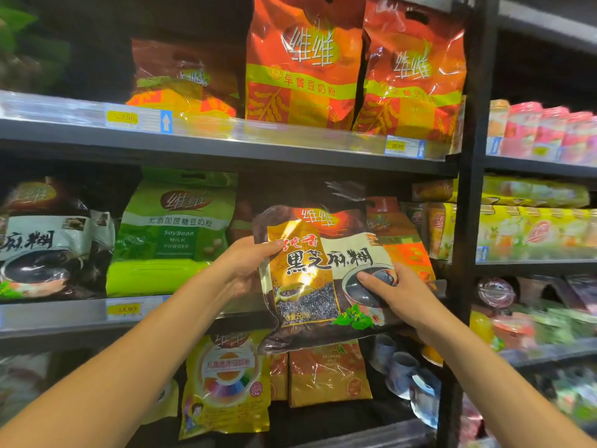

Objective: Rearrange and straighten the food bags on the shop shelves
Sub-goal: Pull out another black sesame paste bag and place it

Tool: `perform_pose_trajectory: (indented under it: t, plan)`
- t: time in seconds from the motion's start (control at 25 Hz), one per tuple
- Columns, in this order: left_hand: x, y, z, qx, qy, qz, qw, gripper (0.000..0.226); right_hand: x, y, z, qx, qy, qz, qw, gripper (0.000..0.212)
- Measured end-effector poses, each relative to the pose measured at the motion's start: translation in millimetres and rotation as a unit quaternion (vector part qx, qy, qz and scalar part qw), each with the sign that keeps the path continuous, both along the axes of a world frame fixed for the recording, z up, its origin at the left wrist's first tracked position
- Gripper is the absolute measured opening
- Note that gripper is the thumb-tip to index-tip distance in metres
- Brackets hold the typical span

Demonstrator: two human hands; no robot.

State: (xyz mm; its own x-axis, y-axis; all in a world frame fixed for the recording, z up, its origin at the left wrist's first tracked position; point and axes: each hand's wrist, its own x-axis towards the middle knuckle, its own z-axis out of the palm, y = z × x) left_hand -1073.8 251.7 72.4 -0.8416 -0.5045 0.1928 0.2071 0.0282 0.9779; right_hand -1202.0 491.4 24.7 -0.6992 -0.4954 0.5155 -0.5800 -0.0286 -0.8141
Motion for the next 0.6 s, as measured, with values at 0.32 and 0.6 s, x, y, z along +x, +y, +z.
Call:
perform_pose_trajectory:
  t: [0.32,0.6]
  plan:
    - [32,35,-47,0.012,0.059,0.015,0.998,0.025,20,36,-38,0.019,-0.090,0.110,0.990,0.027]
    - [72,44,-87,-0.014,0.058,0.051,0.997,0.024,38,30,-80,0.018,-0.149,0.135,0.979,0.068]
